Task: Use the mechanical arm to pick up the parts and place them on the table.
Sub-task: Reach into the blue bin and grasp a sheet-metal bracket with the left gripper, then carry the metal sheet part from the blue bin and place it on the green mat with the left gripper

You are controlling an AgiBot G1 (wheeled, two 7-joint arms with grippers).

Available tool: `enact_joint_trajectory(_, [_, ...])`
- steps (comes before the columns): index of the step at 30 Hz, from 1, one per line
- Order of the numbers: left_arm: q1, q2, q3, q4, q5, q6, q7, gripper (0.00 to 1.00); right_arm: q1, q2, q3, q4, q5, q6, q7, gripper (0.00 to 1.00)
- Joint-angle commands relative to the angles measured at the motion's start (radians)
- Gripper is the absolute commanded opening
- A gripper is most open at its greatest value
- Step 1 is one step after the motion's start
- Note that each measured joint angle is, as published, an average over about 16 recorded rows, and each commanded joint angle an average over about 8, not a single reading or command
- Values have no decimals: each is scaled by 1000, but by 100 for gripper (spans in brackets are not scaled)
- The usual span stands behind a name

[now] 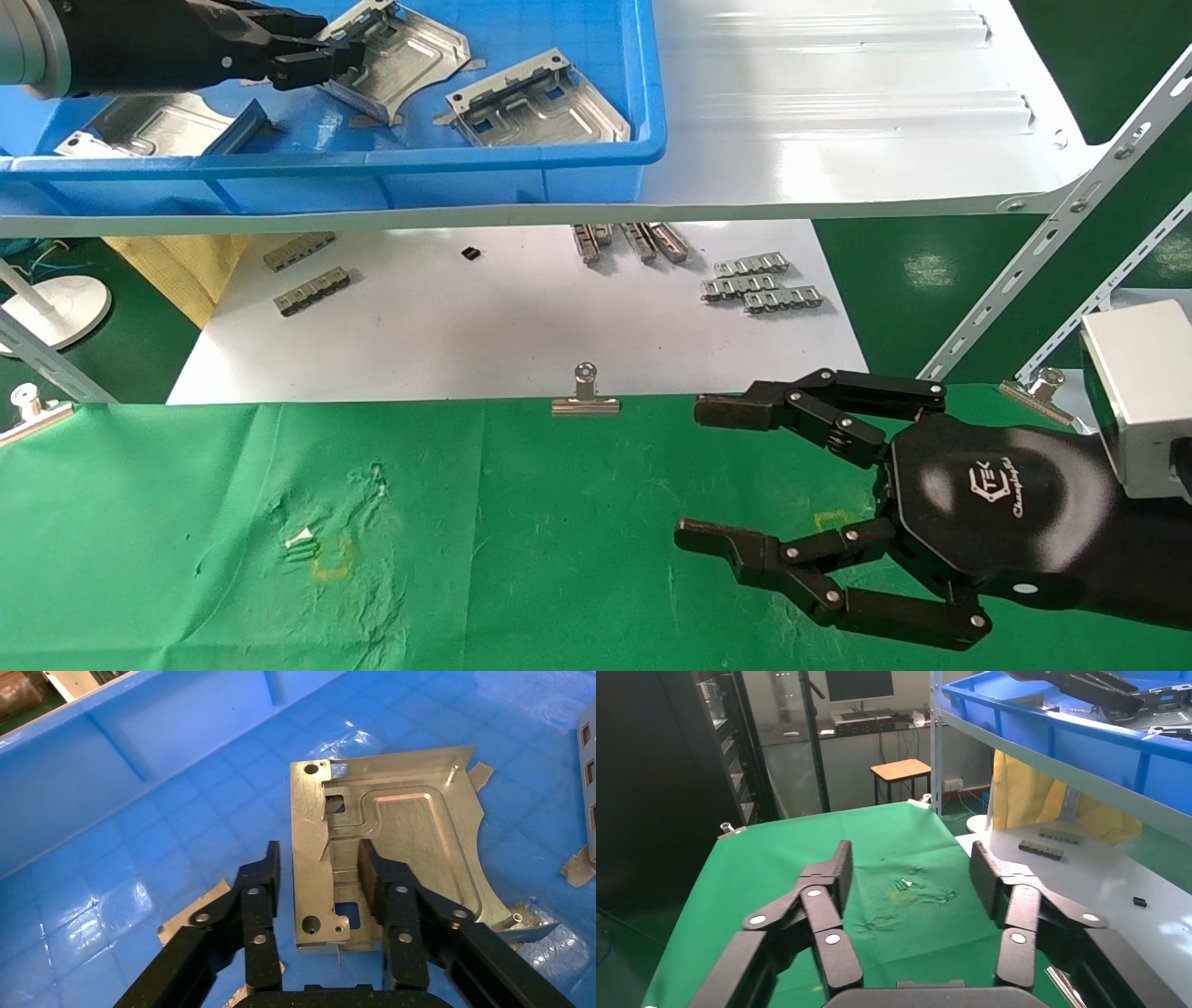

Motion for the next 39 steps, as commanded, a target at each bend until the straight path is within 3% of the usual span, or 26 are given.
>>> enact_joint_trajectory(1, [0, 0, 0, 4, 1, -1, 2, 0, 0, 0, 0, 0, 0, 0, 0, 100])
enact_joint_trajectory(12, [-9, -32, -43, -21, -63, 75, 52, 0, 0, 0, 0, 0, 0, 0, 0, 100])
enact_joint_trajectory(23, [-7, -136, -129, -96, -204, 513, 202, 0, 0, 0, 0, 0, 0, 0, 0, 100])
enact_joint_trajectory(28, [1, -182, -125, -127, -215, 605, 278, 0, 0, 0, 0, 0, 0, 0, 0, 100])
enact_joint_trajectory(33, [56, -251, -109, -211, -253, 626, 341, 0, 0, 0, 0, 0, 0, 0, 0, 100])
enact_joint_trajectory(39, [206, -392, -54, -444, -400, 633, 381, 0, 0, 0, 0, 0, 0, 0, 0, 100])
